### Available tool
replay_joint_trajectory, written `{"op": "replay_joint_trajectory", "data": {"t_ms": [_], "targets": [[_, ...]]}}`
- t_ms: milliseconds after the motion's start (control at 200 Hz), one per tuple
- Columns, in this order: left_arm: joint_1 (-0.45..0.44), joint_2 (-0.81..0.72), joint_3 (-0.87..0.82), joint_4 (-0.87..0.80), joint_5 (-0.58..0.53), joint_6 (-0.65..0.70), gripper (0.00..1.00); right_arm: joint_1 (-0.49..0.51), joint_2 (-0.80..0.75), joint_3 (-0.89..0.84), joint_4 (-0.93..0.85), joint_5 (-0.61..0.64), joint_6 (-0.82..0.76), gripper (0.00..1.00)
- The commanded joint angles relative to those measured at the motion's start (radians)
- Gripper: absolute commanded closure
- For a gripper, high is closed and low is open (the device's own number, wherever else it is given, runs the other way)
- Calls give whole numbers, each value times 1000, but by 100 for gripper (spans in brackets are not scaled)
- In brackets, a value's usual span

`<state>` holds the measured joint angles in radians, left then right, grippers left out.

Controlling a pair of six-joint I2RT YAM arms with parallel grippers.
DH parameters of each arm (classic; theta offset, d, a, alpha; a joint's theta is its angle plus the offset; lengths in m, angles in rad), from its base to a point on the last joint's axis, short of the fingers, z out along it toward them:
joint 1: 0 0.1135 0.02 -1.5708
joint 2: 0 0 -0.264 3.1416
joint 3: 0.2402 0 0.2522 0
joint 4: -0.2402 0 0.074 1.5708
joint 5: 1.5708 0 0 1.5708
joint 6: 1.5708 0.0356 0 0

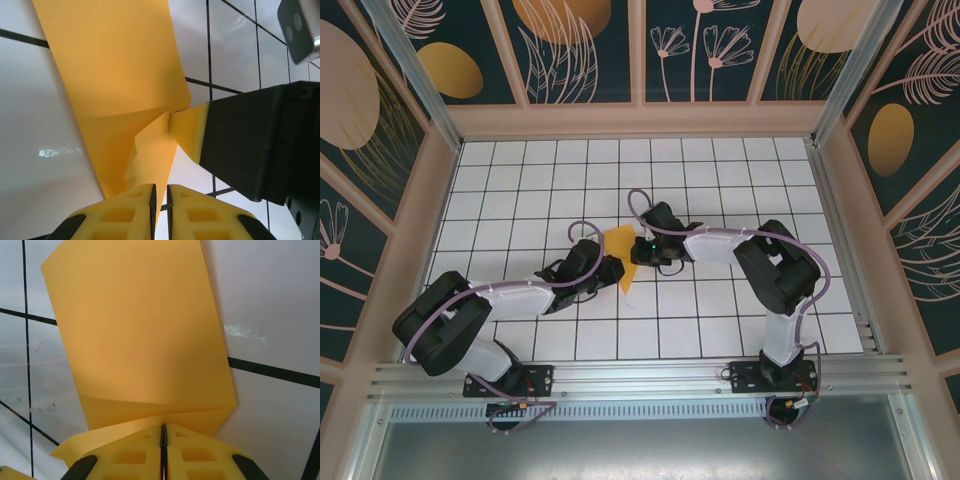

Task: Fold a paper plane with a square sheet of paper (pick it up from the middle)
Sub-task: Third fold the triangle at the center of the table.

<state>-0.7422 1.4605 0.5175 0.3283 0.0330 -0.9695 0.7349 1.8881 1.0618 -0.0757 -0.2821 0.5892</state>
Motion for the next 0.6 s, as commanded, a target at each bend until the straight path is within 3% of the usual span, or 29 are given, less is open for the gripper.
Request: {"op": "replay_joint_trajectory", "data": {"t_ms": [0,245,595], "targets": [[5,-63,-2,-2,-33,9,82,4,19,-21,25,-9,20,88],[5,-9,18,44,45,20,85,4,23,-25,31,-9,29,89],[14,127,80,10,-22,31,90,4,25,-39,37,-14,38,91]]}}
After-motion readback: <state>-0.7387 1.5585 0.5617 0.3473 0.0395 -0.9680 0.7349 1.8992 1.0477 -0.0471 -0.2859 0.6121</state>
